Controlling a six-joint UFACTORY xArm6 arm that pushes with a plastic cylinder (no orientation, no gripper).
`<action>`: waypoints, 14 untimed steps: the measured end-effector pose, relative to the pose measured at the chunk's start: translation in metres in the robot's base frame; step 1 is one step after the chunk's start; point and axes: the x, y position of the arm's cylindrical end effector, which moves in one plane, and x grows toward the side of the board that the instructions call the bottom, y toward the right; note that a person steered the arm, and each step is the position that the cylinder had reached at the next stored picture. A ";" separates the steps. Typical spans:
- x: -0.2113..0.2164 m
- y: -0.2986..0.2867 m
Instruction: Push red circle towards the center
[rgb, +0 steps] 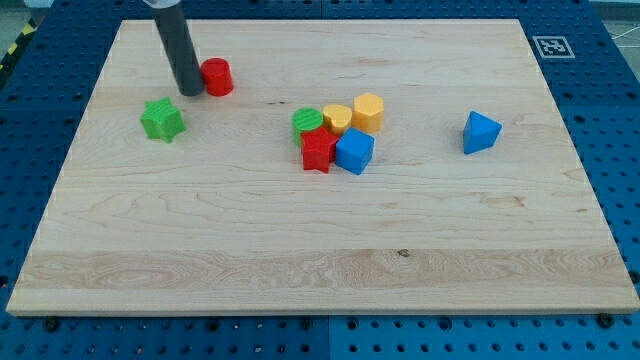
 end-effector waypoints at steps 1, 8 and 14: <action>0.002 0.017; -0.050 0.032; -0.018 0.055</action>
